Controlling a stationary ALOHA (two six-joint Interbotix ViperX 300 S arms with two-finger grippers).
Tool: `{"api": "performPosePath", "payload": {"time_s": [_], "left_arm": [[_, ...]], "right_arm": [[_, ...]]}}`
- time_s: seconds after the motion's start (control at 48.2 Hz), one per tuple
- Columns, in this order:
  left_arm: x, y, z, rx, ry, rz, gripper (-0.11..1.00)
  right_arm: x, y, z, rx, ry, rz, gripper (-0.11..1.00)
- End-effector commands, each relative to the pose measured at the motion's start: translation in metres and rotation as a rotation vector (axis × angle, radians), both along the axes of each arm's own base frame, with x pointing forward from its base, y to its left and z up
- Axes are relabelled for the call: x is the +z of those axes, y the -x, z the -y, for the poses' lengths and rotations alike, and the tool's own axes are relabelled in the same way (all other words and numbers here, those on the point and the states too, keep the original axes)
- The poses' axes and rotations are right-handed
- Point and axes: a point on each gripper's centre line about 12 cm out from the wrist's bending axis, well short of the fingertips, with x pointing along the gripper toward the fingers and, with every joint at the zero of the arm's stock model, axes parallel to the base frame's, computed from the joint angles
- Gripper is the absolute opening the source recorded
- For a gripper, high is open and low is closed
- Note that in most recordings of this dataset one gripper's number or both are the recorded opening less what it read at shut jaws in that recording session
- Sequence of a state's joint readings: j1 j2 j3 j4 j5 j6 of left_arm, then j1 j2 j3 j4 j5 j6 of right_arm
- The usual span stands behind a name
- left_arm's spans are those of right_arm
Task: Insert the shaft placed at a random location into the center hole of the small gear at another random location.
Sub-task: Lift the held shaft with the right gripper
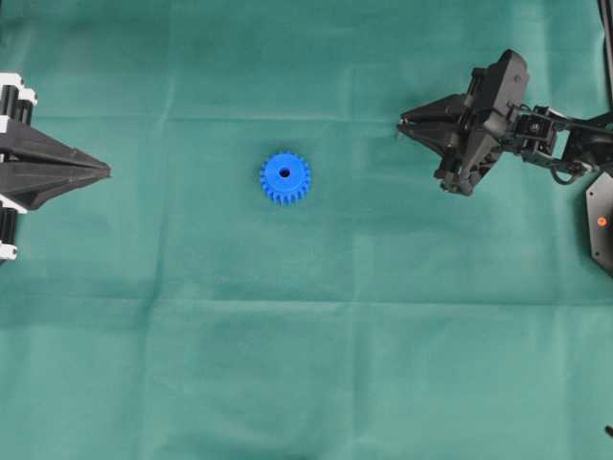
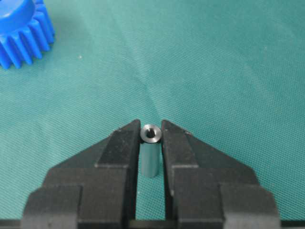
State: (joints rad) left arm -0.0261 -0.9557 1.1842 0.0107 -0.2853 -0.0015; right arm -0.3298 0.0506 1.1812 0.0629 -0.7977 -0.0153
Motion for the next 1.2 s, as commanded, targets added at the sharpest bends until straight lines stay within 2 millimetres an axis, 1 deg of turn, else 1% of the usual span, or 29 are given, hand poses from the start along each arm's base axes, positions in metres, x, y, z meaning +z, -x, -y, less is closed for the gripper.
{"api": "performPosePath", "payload": {"time_s": [0.0, 0.083, 0.166, 0.394, 0.498, 0.975, 1.079, 1.182], "left_arm": [[0.008, -0.003, 0.0, -0.001, -0.004, 0.017, 0.0], [0.008, -0.002, 0.0, -0.002, -0.002, 0.018, 0.0], [0.008, -0.002, 0.0, -0.002, -0.002, 0.018, 0.0], [0.008, -0.002, 0.0, -0.002, -0.002, 0.018, 0.0], [0.007, -0.002, 0.0, -0.001, -0.003, 0.017, 0.0], [0.005, -0.005, 0.001, -0.002, -0.001, 0.005, 0.0], [0.004, -0.006, 0.0, -0.001, -0.001, 0.002, 0.0], [0.003, -0.006, 0.001, -0.002, -0.001, 0.002, 0.0]], "right_arm": [[0.005, -0.003, 0.004, -0.005, 0.016, 0.012, 0.13], [0.008, -0.005, 0.004, -0.003, 0.019, 0.022, 0.13], [0.016, -0.006, 0.004, -0.002, 0.02, 0.033, 0.13], [0.053, -0.013, 0.003, 0.019, 0.027, 0.052, 0.13], [0.064, -0.013, 0.002, 0.035, 0.037, 0.052, 0.13], [0.065, -0.014, 0.0, 0.042, 0.038, 0.046, 0.13], [0.067, -0.019, -0.002, 0.054, 0.038, 0.053, 0.13], [0.067, -0.029, -0.008, 0.08, 0.038, 0.055, 0.13]]}}
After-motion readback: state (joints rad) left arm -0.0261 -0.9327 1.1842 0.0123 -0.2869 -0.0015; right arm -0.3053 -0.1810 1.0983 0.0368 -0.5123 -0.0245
